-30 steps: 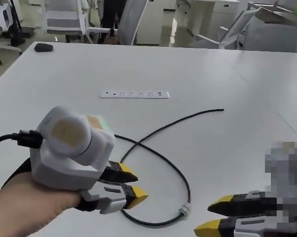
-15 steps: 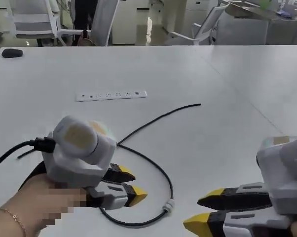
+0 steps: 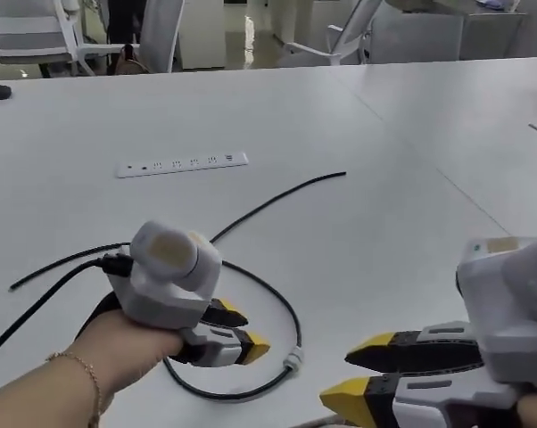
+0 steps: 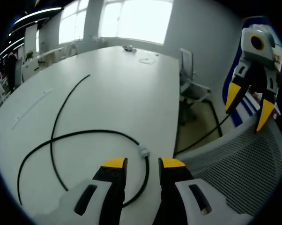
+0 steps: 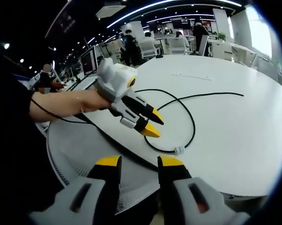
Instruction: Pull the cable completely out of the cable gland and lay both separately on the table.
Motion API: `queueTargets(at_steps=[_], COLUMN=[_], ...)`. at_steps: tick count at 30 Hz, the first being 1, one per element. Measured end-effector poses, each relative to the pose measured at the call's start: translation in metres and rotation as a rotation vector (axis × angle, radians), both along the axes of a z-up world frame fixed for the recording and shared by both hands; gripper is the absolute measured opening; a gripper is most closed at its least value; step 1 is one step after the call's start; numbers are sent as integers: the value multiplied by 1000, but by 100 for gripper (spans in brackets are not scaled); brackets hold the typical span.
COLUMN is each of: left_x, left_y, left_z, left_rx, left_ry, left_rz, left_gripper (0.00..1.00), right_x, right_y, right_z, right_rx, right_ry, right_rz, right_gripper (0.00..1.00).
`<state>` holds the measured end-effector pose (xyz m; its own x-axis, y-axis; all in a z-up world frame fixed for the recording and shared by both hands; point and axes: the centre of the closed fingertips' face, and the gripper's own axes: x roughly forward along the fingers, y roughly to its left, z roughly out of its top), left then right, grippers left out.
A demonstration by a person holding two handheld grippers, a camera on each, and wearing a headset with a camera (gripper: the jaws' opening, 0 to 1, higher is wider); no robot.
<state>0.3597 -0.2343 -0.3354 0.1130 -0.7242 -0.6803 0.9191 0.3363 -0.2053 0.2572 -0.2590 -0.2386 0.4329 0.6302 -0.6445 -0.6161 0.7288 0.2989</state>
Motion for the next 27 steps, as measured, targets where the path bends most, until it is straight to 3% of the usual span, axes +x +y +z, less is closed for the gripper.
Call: queueTargets(at_steps=[2, 4, 11, 13, 15, 18, 20, 22, 27], left_x=[0, -5, -5, -8, -8, -9, -9, 0, 5], left_y=[-3, -6, -16, -20, -22, -27, -31, -32, -41], left_z=[-10, -19, -36, -42, -47, -55, -58, -61, -66], left_rx=[16, 32, 46, 58, 71, 77, 80, 92, 71], left_ry=[11, 45, 105, 117, 109, 133, 128, 74, 78], left_rz=[-9, -29, -24, -39, -43, -35, -32, -11, 22], left_gripper=[32, 30, 36, 41, 43, 44, 44, 45, 42], right_x=[0, 2, 8, 8, 10, 12, 12, 12, 11], right_y=[-1, -1, -5, -5, -8, -11, -12, -14, -21], right_z=[1, 4, 7, 5, 3, 4, 5, 4, 2], right_rx=[2, 17, 31, 24, 20, 21, 21, 21, 10], right_ry=[-2, -18, -27, -25, -21, -22, -23, -20, -15], right_rz=[-2, -7, -22, -17, -20, -27, -29, -35, -64], right_gripper=[32, 32, 32, 32, 32, 32, 32, 32, 32])
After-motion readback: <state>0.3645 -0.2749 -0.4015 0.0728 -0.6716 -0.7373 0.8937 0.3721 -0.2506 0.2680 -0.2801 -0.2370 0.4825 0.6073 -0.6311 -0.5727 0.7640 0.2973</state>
